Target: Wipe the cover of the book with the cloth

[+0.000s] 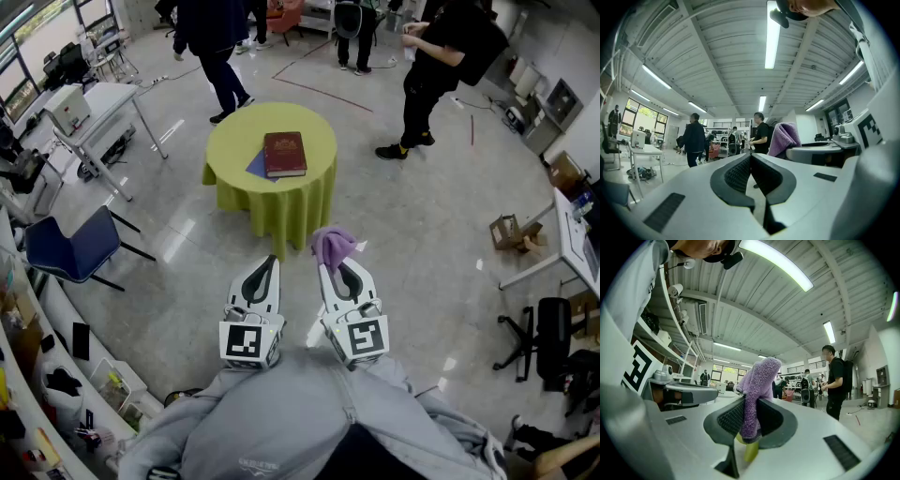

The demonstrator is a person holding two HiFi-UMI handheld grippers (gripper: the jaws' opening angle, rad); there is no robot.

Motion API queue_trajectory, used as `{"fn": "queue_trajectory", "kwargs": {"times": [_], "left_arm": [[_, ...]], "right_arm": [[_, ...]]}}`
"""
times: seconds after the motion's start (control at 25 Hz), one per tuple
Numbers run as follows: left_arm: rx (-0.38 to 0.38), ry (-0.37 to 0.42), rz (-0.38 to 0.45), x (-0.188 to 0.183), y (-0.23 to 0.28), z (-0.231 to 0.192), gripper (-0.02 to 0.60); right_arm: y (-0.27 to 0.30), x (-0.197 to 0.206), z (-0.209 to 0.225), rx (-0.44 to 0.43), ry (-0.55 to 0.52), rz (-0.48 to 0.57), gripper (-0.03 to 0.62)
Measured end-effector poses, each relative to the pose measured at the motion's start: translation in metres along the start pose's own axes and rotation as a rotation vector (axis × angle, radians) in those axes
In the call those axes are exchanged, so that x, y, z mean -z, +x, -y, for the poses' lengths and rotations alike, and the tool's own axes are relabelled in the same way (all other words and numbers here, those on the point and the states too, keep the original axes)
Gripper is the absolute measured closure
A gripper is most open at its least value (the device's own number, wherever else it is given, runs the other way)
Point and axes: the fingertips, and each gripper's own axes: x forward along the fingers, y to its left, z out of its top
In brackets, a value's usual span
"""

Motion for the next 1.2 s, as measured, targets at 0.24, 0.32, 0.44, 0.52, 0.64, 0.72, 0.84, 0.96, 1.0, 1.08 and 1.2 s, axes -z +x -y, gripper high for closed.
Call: {"fn": "queue_trajectory", "kwargs": {"times": [0.24,0.32,0.44,0.52,0.64,0.72,0.84,0.96,1.0,1.08,1.2], "left_arm": [[0.005,0.011,0.005,0.002,0.008,0.008,0.563],[0.003,0.012,0.005,0.003,0.011,0.011,0.563],[-0.008,0.008,0.000,0.004,0.015,0.014,0.563],[-0.016,0.001,-0.007,0.004,0.017,0.015,0.563],[-0.020,-0.002,-0.013,0.006,0.020,0.015,0.563],[-0.024,-0.010,-0.014,0.007,0.021,0.013,0.563],[-0.020,-0.015,-0.015,0.010,0.028,0.010,0.563],[-0.012,-0.017,-0.008,0.013,0.043,0.002,0.563],[-0.008,-0.019,-0.007,0.014,0.049,-0.002,0.563],[0.000,-0.028,-0.008,0.017,0.063,-0.011,0.563],[0.004,-0.032,-0.015,0.022,0.086,-0.028,0.563]], "right_arm": [[-0.002,0.003,0.011,0.011,0.011,-0.066,0.519],[-0.001,0.004,0.015,0.000,0.009,-0.053,0.519],[0.000,0.008,0.019,-0.024,0.030,-0.012,0.519],[0.001,0.009,0.024,-0.018,0.049,-0.028,0.519],[0.000,0.013,0.029,0.002,0.062,-0.082,0.519],[0.002,0.015,0.029,-0.006,0.066,-0.075,0.519],[0.007,0.021,0.029,-0.017,0.073,-0.061,0.519],[0.020,0.027,0.035,-0.018,0.065,-0.054,0.519],[0.027,0.029,0.037,-0.022,0.058,-0.052,0.519],[0.042,0.033,0.042,-0.026,0.051,-0.054,0.519],[0.070,0.040,0.050,-0.021,0.049,-0.073,0.519]]}}
